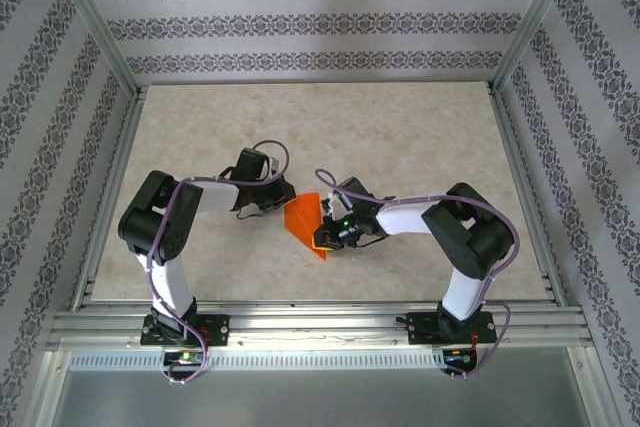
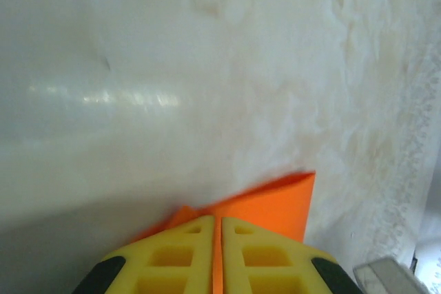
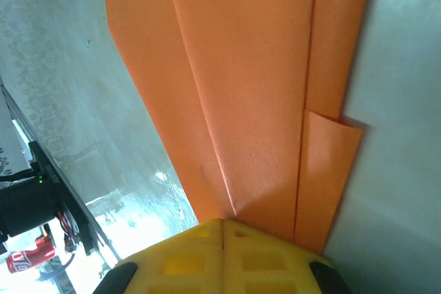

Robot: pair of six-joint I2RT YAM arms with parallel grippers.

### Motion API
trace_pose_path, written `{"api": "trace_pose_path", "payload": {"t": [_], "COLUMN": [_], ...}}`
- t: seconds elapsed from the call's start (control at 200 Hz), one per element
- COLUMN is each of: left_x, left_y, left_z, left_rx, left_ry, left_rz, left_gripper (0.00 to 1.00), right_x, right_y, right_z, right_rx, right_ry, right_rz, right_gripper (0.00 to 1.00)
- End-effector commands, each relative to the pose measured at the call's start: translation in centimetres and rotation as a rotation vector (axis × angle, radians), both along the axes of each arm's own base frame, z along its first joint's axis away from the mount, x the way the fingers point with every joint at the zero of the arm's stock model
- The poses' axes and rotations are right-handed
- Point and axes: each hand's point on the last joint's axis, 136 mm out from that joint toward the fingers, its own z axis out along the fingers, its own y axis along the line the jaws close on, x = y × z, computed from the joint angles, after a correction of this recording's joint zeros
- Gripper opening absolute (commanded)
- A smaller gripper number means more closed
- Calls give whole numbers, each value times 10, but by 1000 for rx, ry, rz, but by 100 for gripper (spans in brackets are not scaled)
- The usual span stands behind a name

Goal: Fold a paper plane with a square sheet of paper (pick it up from the middle)
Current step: Fourth fold the wing at the center of the table.

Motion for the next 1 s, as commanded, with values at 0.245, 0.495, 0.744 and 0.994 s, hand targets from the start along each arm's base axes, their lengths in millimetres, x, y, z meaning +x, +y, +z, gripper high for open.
{"api": "trace_pose_path", "payload": {"t": [0.245,0.495,0.744,0.994], "left_x": [25,8,-23,-37], "left_y": [12,9,-5,-25], "left_z": [35,90,94,77], "left_rx": [33,-10,-21,-49], "left_ry": [-59,-190,-197,-169], "left_rz": [-15,-34,-80,-104], "left_gripper": [12,13,13,13], "right_x": [-30,-23,-25,-24], "right_y": [-40,-41,-45,-44], "right_z": [-32,-21,-26,-23], "right_rx": [-168,-174,-188,-190], "right_ry": [114,100,99,90], "right_rz": [33,57,42,40], "right_gripper": [0,0,0,0]}}
